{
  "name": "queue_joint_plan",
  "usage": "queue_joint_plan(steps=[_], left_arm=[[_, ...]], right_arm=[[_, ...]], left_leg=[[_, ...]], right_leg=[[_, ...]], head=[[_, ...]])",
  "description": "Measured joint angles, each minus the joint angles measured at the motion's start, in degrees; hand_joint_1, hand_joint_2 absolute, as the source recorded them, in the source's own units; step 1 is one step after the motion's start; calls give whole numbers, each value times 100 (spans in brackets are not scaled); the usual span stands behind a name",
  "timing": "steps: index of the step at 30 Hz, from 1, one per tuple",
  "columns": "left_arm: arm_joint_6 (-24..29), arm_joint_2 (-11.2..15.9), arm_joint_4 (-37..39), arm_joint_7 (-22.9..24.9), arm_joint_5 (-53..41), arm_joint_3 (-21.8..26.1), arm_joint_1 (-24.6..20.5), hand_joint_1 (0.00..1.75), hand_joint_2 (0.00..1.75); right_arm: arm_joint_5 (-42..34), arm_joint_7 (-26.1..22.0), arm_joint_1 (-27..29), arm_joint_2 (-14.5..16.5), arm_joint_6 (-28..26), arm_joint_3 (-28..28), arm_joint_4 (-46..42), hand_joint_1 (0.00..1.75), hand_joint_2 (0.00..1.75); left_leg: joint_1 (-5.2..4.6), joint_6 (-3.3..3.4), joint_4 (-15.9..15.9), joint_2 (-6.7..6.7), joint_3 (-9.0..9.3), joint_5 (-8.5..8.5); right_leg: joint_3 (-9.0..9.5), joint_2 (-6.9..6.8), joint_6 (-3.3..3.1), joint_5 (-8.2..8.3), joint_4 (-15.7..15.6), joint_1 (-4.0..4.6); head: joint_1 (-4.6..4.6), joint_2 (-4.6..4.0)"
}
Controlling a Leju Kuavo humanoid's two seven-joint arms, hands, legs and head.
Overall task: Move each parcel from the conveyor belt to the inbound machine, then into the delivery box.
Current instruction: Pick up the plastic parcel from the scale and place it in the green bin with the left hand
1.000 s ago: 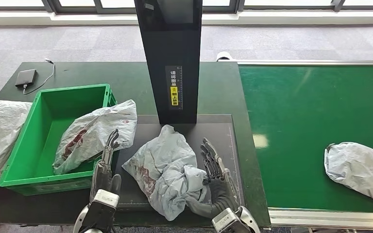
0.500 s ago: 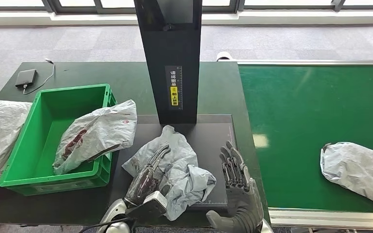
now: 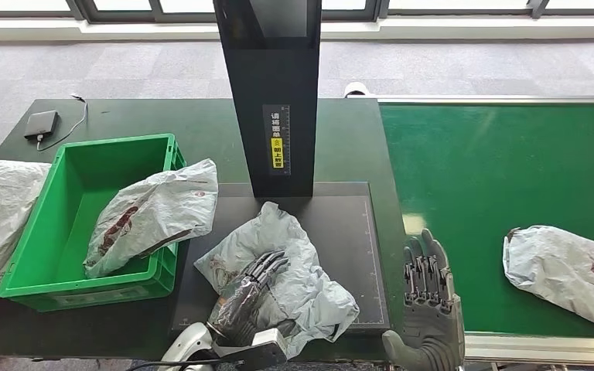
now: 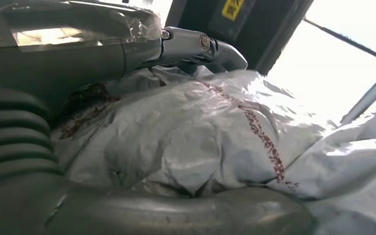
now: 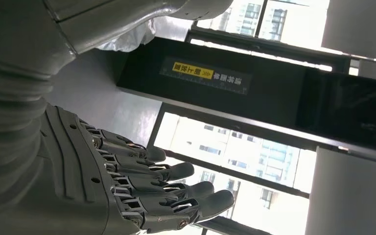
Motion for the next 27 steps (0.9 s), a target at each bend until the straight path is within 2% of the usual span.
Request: queue_joint_plan(steps=[3,8,20,27], left_arm=[[645,17,146,-106,-108,19,-39,175,175],[1369,11,267,-382,102,199,-131,175,175],[1491,-31,339,-438,118,352,-194,175,175],[1781,-116,279,-461,251,463,-190,175,175]], right_arm=[[-150,-1,60,-91,-261,-9,-84,0,175],[-257,-1,338,-187,-682,-15,-276,0,175],[-252,-1,553,-223,-764,-14,-411,0,175],[-224,-1,832,-212,-1001,-37,-636,0,175]], left_leg=[[0,0,0,0,0,0],[0,-1,0,-1,-1,0],[0,-3,-1,1,2,-2],[0,-4,-1,-1,-1,-2]], right_leg=[[0,0,0,0,0,0],[0,-1,0,0,0,2],[0,0,0,0,0,2],[-2,-1,-1,-1,0,2]], head=[[0,-1],[0,-1],[0,0],[0,0]])
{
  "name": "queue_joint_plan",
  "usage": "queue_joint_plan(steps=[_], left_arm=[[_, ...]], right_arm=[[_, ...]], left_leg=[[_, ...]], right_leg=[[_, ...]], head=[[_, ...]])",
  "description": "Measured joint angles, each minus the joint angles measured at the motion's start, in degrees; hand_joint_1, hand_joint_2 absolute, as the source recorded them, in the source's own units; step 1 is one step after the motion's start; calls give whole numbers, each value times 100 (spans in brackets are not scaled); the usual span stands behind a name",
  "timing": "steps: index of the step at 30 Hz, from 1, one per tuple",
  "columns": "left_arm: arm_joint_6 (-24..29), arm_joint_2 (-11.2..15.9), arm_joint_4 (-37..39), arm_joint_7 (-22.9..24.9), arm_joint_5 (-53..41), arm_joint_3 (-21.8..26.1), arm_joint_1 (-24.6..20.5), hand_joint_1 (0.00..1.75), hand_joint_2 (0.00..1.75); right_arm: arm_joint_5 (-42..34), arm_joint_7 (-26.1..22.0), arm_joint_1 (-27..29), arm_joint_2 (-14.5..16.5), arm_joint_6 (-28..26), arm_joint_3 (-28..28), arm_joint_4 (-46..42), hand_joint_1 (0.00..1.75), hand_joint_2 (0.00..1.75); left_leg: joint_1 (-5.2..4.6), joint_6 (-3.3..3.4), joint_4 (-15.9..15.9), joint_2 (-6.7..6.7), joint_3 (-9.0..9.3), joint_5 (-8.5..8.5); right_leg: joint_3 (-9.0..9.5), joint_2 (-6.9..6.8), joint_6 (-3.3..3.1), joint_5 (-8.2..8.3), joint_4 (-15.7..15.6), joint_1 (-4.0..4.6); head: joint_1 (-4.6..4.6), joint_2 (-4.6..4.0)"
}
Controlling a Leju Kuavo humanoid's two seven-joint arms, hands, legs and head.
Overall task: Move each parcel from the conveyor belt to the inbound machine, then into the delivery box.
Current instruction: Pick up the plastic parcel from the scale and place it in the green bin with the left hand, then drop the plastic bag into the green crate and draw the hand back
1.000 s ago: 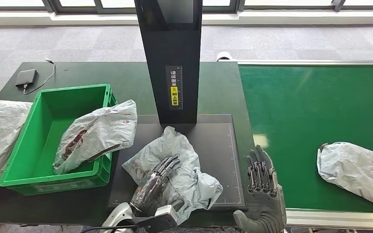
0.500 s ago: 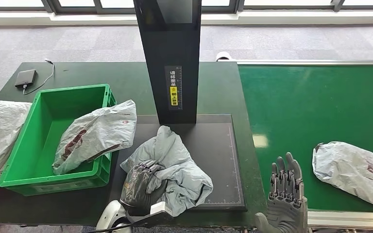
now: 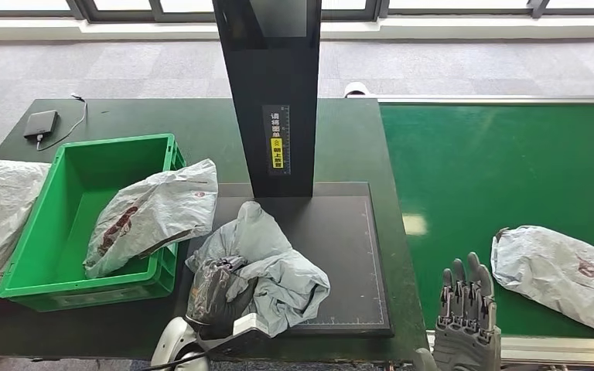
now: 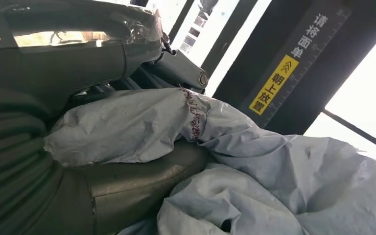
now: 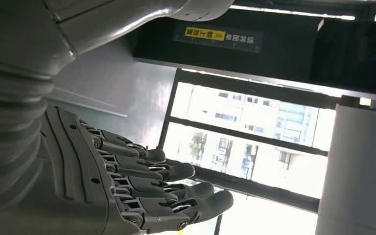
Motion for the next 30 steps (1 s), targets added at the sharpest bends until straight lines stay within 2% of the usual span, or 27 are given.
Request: queue_joint_plan(steps=[3,8,13,18,23,30], left_arm=[[164,-82,-54,14,-72,55,-45,175,175],[475,-218,-383,83,-180,145,-114,175,175],[534,-280,-1331,60,-61,341,148,175,175],[534,-281,-2434,-150,118,496,605,175,175],[129,-172,-3257,-226,626,514,812,175,175],[-596,202,-3726,-262,1451,645,626,175,175]], right_arm=[[164,0,179,100,21,-139,-178,0,175],[244,0,373,418,409,-592,-512,0,175],[-58,2,392,609,831,-983,-604,0,175],[-301,2,412,560,758,-1047,-604,0,175],[-405,2,422,479,795,-1047,-587,0,175],[-372,2,402,480,899,-1047,-510,0,175]], left_leg=[[0,0,0,-1,-3,0],[0,0,0,0,-4,0],[0,-1,0,3,-7,-1],[0,-1,0,1,-13,-4],[0,1,0,0,-14,-9],[3,-1,-1,1,-10,-7]], right_leg=[[-2,0,0,0,0,0],[-2,0,0,0,0,0],[-3,2,0,0,1,0],[-7,1,-2,-5,1,0],[-7,-1,1,-11,0,0],[-4,-1,-2,-10,1,4]], head=[[0,-1],[0,1],[0,1],[0,0],[0,0],[-1,-1]])
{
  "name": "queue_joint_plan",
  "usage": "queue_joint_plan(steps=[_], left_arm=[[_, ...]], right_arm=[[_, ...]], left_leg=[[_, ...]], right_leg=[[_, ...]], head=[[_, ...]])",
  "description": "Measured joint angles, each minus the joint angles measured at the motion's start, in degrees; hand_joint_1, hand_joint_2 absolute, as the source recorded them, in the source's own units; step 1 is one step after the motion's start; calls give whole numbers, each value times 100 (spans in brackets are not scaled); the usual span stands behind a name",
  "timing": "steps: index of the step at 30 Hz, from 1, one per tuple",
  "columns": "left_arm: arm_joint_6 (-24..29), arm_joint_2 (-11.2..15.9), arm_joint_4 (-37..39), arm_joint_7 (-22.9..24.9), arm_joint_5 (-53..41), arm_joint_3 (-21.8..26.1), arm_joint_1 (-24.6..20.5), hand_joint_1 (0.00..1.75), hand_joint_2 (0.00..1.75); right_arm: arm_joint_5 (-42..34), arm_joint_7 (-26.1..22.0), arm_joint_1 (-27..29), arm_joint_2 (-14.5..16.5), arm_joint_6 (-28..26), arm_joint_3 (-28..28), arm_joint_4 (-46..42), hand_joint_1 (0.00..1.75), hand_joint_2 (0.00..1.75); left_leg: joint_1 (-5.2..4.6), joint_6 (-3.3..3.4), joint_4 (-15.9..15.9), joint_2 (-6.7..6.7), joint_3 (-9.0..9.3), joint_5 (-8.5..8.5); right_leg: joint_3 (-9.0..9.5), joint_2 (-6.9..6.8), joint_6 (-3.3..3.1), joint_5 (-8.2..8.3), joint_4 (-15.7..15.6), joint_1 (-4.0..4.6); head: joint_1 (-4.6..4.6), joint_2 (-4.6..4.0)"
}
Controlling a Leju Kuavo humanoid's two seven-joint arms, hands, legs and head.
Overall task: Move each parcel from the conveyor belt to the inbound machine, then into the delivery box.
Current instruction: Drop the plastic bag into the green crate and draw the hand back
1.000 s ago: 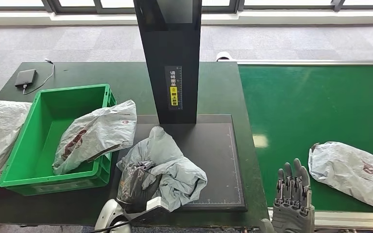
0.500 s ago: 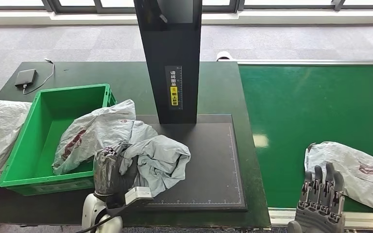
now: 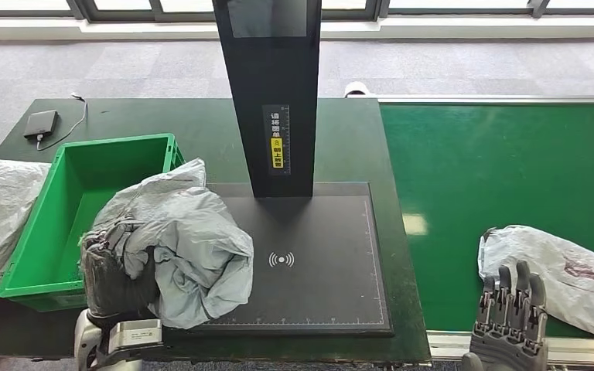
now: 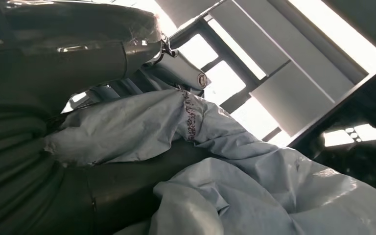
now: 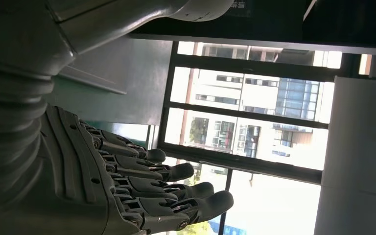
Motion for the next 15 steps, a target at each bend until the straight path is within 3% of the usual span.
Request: queue_joint_plan(steps=[7,15], left_arm=[[-104,222,-190,224,178,303,-270,175,175],[-218,677,538,938,137,1274,-1506,175,175]], right_arm=[[-33,1,-59,4,168,0,47,0,175],[-74,1,-209,16,302,0,187,0,175]], left_leg=[[0,-1,0,-1,0,1],[6,-8,0,-4,5,16]], right_leg=[[-2,0,0,0,0,0],[-1,-4,-8,7,4,6]], head=[[1,0],[-1,1]])
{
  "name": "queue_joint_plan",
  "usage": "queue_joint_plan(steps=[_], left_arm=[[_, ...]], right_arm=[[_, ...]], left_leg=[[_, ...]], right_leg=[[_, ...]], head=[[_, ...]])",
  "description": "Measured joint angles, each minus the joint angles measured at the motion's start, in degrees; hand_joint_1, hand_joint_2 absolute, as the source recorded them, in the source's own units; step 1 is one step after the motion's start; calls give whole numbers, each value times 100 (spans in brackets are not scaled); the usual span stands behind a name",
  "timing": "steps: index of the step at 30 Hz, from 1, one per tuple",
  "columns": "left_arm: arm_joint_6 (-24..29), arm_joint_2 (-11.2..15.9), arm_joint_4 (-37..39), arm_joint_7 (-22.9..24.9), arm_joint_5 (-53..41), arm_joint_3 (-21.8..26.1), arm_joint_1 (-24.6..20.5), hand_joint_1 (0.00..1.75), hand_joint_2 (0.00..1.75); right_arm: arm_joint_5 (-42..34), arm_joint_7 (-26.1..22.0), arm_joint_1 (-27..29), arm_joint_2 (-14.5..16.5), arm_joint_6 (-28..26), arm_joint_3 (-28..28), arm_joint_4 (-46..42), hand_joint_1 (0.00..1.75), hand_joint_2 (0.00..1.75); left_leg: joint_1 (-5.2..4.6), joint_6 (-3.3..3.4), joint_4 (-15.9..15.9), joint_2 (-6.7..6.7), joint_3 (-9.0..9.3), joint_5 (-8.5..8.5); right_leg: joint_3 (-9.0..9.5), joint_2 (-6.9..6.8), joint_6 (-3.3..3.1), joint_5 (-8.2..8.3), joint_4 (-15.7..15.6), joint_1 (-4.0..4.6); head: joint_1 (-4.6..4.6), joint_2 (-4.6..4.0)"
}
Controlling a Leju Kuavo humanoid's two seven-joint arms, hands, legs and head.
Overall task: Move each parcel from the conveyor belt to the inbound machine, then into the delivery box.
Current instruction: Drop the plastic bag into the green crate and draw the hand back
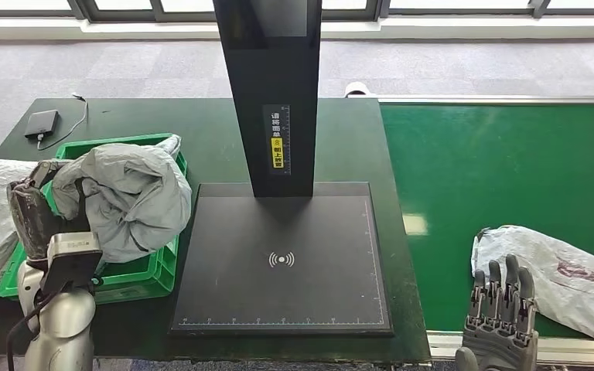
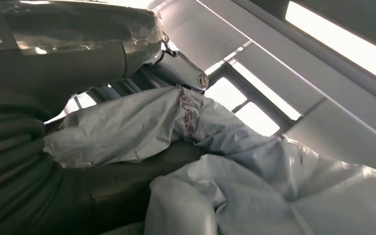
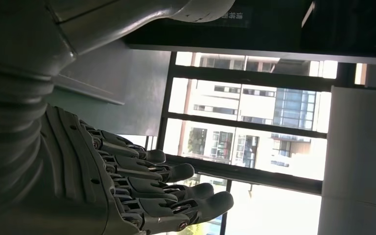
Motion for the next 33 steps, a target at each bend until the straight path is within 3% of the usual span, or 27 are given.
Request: queue_joint_plan(steps=[8,13,17,24,28,30,32,33], left_arm=[[331,639,2319,863,-1178,678,-2247,175,175],[623,861,3579,1133,-1605,894,-3162,175,175],[818,977,4231,1221,-1779,1097,-3474,175,175],[834,1107,4947,1238,-1938,1327,-3512,175,175],[204,1097,5019,1108,-1748,1355,-3274,175,175],[-56,1017,4923,960,-1584,1355,-2943,96,175],[-228,926,4807,835,-1404,1355,-2629,9,87],[-325,885,4722,784,-1299,1355,-2494,0,44]], right_arm=[[-87,0,-248,9,54,0,165,0,175],[-99,1,-347,35,243,-14,245,0,175],[-99,0,-451,43,380,-28,315,0,175],[-123,1,-612,43,409,-31,484,0,175],[-99,0,-636,49,430,-40,538,0,175],[-72,0,-635,67,461,-72,559,0,175],[-40,0,-634,89,480,-109,579,0,175],[-22,0,-633,101,484,-127,590,0,175]], left_leg=[[6,-17,0,-4,-12,28],[7,-17,1,2,-18,30],[7,-17,0,6,-21,29],[10,-17,1,1,-33,30],[3,-17,1,3,-29,29],[1,-16,0,7,-31,28],[2,-16,1,12,-38,28],[1,-16,1,14,-41,27]], right_leg=[[-14,0,-14,31,3,6],[-20,5,-17,37,4,6],[-25,9,-17,37,4,6],[-34,7,-17,36,4,9],[-33,8,-17,36,4,2],[-38,10,-17,35,4,1],[-46,13,-17,36,4,2],[-49,14,-17,36,4,2]], head=[[1,0],[2,0],[1,0],[2,0],[1,1],[1,-1],[2,-1],[2,0]])
